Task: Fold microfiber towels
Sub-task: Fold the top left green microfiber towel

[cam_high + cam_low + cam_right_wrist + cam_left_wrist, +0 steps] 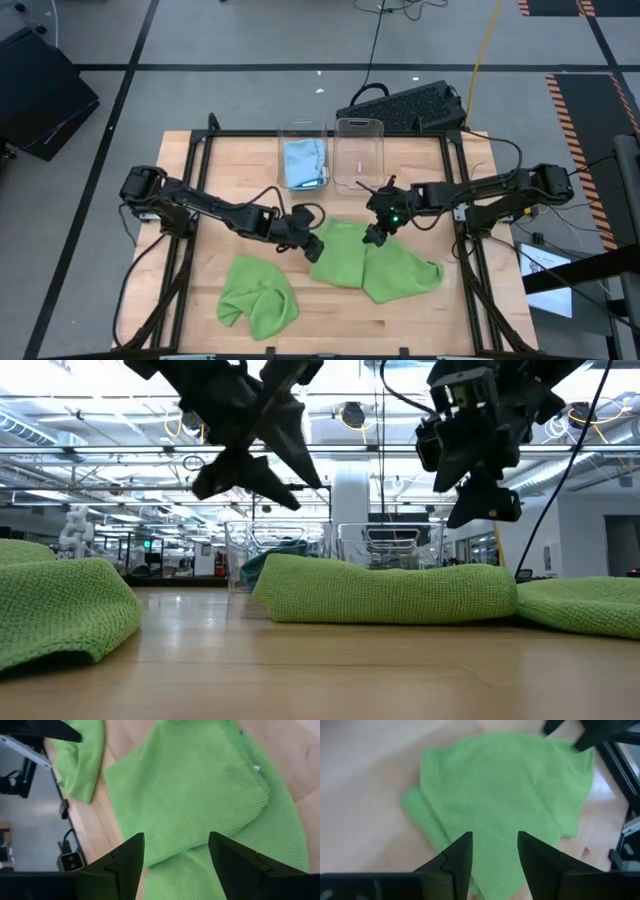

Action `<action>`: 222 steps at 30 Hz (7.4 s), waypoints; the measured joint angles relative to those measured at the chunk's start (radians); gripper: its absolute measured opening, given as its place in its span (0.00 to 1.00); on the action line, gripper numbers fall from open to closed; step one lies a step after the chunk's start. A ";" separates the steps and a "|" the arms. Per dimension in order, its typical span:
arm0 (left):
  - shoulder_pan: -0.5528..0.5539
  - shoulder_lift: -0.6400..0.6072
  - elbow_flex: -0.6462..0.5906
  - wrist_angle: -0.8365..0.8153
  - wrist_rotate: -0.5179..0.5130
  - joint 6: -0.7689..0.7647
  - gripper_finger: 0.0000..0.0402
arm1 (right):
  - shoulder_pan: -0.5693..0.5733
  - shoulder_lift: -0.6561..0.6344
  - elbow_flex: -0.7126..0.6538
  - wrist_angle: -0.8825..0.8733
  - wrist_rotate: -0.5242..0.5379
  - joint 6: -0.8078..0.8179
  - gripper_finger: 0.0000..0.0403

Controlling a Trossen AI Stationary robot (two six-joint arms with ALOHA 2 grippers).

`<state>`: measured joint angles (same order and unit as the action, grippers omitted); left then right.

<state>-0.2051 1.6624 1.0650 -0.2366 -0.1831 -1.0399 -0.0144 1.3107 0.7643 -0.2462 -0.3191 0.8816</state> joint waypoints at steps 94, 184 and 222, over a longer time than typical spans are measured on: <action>-0.069 0.279 0.000 0.350 0.384 0.281 0.21 | 0.151 0.243 -0.080 0.591 0.104 0.181 0.05; -0.332 0.275 -0.028 0.170 -0.126 1.021 0.57 | 0.534 0.476 0.016 0.703 0.429 -0.785 0.65; -0.284 0.281 -0.032 0.178 -0.081 0.899 0.29 | 0.566 0.531 0.028 0.675 0.552 -0.792 0.53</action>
<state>-0.4895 1.9434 1.0328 -0.0583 -0.2643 -0.1406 0.5518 1.8418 0.7921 0.4284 0.2331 0.0895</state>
